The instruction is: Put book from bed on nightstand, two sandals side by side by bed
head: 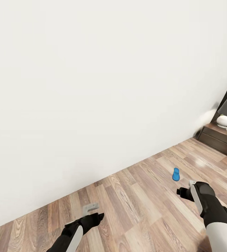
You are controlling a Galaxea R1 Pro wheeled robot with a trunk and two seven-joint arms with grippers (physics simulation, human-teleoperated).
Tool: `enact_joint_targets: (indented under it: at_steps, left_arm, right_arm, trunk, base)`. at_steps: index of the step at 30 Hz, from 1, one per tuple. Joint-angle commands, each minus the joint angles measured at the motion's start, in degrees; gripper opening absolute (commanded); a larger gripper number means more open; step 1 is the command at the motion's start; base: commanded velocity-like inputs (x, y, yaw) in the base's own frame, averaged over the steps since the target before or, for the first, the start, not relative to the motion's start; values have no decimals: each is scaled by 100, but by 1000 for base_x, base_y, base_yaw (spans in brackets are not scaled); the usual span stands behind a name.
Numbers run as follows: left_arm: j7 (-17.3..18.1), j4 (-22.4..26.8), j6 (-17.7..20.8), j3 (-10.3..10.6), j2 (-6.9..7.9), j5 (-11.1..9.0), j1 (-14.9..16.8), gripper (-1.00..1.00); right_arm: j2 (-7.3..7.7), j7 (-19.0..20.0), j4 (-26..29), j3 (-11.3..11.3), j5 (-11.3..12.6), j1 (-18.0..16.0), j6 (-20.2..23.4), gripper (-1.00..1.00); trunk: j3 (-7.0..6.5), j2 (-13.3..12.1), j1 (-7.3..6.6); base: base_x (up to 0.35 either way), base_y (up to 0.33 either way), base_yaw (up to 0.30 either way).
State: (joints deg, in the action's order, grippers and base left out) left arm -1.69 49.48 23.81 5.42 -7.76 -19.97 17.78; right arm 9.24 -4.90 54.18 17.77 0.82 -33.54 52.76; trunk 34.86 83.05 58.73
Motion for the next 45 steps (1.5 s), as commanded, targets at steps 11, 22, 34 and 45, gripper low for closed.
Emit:
enact_joint_targets:
  at_steps: [11,22,34,45]
  left_arm:
    - [-16,16,93,-31,17,-64,5,100]
    - [-19,12,317,-142,20,-53,4,100]
    - [-24,-49,508,-740,27,-43,-8,100]
    - [-18,-150,519,-859,66,-45,-17,100]
  right_arm:
    - [-8,-20,194,-1,-1,46,57,100]
    - [-101,-17,405,-75,-3,80,220,100]
    - [-272,5,1648,-506,22,697,241,100]
    - [-457,9,2023,-905,36,883,236,100]
  trunk:
    - [-19,3,0]
    - [-96,3,0]
    - [-194,3,0]
    - [-287,3,0]
  base:
    - [0,0,-258]
    - [0,0,-191]
    - [0,0,-140]
    - [0,0,-110]
